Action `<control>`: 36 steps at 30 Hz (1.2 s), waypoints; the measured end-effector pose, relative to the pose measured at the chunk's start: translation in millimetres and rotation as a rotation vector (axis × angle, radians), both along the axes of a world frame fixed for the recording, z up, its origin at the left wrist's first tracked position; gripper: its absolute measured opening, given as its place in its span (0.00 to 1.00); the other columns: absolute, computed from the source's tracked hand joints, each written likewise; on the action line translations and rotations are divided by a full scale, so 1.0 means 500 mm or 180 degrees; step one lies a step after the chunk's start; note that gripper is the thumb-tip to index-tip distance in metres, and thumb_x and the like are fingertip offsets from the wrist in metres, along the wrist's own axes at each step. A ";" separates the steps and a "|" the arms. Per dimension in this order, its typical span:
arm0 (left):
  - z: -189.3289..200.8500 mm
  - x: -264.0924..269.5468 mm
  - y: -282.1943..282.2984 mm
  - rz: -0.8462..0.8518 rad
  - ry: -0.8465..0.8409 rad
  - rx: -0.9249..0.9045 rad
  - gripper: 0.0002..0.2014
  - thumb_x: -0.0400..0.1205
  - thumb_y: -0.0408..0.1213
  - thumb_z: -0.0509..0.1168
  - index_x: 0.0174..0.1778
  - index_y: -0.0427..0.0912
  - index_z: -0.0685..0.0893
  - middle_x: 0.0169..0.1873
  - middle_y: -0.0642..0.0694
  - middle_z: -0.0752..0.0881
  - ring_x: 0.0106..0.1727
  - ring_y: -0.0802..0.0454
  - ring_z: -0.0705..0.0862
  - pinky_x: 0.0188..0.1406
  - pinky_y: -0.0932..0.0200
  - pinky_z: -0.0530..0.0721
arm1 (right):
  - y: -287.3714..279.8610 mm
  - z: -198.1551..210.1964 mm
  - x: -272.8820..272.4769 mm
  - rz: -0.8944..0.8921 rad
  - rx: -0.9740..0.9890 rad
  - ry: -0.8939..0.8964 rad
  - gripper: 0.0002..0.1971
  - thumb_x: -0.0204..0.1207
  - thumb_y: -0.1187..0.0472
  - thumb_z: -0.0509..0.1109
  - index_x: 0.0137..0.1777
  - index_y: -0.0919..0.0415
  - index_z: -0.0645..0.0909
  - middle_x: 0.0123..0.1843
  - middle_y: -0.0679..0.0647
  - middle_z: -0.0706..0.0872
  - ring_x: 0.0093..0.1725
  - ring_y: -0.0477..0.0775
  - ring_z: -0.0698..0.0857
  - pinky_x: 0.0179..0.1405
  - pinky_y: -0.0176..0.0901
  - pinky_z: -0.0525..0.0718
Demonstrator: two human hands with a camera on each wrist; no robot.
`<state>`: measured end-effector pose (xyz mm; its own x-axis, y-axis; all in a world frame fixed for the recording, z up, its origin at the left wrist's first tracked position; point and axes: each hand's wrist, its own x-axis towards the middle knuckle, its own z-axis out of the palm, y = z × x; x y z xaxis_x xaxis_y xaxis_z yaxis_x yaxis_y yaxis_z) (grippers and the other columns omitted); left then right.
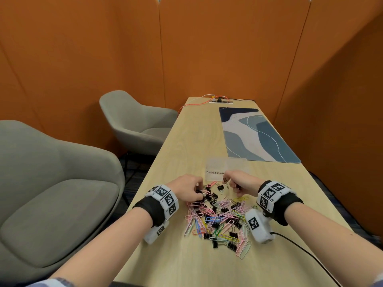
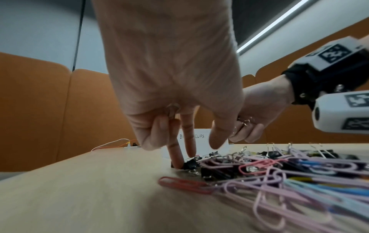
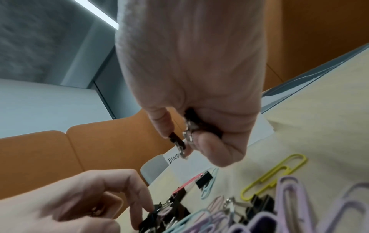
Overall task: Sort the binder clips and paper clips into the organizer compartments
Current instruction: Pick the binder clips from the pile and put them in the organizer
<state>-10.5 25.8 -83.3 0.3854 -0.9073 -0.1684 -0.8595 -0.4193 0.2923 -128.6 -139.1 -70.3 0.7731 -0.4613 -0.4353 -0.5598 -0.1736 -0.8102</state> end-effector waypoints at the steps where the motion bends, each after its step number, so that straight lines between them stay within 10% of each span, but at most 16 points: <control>1: -0.002 -0.003 -0.004 -0.0044 -0.0038 0.0038 0.17 0.78 0.46 0.67 0.59 0.41 0.80 0.54 0.42 0.85 0.48 0.48 0.79 0.47 0.57 0.78 | 0.000 -0.001 0.000 -0.0064 0.0062 0.0000 0.06 0.75 0.60 0.57 0.42 0.61 0.73 0.27 0.51 0.60 0.23 0.50 0.58 0.23 0.34 0.58; 13: 0.011 -0.008 -0.024 0.0094 0.0022 -0.0115 0.10 0.82 0.37 0.64 0.57 0.40 0.83 0.55 0.40 0.87 0.51 0.47 0.84 0.53 0.54 0.83 | -0.007 0.003 0.003 -0.0447 0.1006 -0.0261 0.10 0.76 0.61 0.56 0.39 0.66 0.73 0.24 0.54 0.64 0.21 0.53 0.69 0.21 0.34 0.63; 22: 0.094 0.028 -0.116 0.1296 0.1404 -0.0436 0.14 0.86 0.35 0.54 0.55 0.35 0.85 0.29 0.48 0.72 0.25 0.54 0.68 0.23 0.65 0.68 | -0.023 0.028 0.021 -0.0676 0.1998 -0.0540 0.12 0.82 0.58 0.54 0.44 0.67 0.71 0.37 0.63 0.77 0.28 0.55 0.78 0.24 0.40 0.78; 26: 0.107 0.041 -0.179 0.1765 0.2418 -0.0634 0.15 0.87 0.32 0.51 0.40 0.34 0.79 0.26 0.45 0.72 0.23 0.53 0.69 0.15 0.66 0.70 | -0.045 0.056 0.058 -0.0978 0.2018 -0.0774 0.09 0.83 0.63 0.57 0.46 0.70 0.74 0.42 0.65 0.76 0.39 0.60 0.82 0.25 0.43 0.89; 31: 0.096 0.065 -0.228 0.2218 0.3042 -0.1049 0.15 0.86 0.25 0.49 0.37 0.31 0.78 0.31 0.36 0.78 0.30 0.45 0.80 0.31 0.57 0.84 | -0.067 0.069 0.117 -0.1125 0.1445 -0.0984 0.07 0.83 0.64 0.57 0.54 0.66 0.74 0.49 0.60 0.75 0.57 0.64 0.77 0.38 0.55 0.86; 36: 0.079 0.063 -0.247 0.2210 0.3056 -0.1096 0.14 0.85 0.27 0.47 0.38 0.31 0.75 0.32 0.35 0.78 0.32 0.44 0.79 0.40 0.52 0.82 | -0.067 0.059 0.146 -0.1087 0.1060 -0.0691 0.07 0.83 0.61 0.59 0.49 0.66 0.73 0.47 0.60 0.74 0.40 0.56 0.78 0.35 0.48 0.83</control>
<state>20.9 -97.8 -43.9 0.6552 -0.6128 -0.4418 0.1386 -0.4774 0.8677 -55.4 -172.8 -40.8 0.6916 -0.5667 -0.4477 -0.3524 0.2763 -0.8941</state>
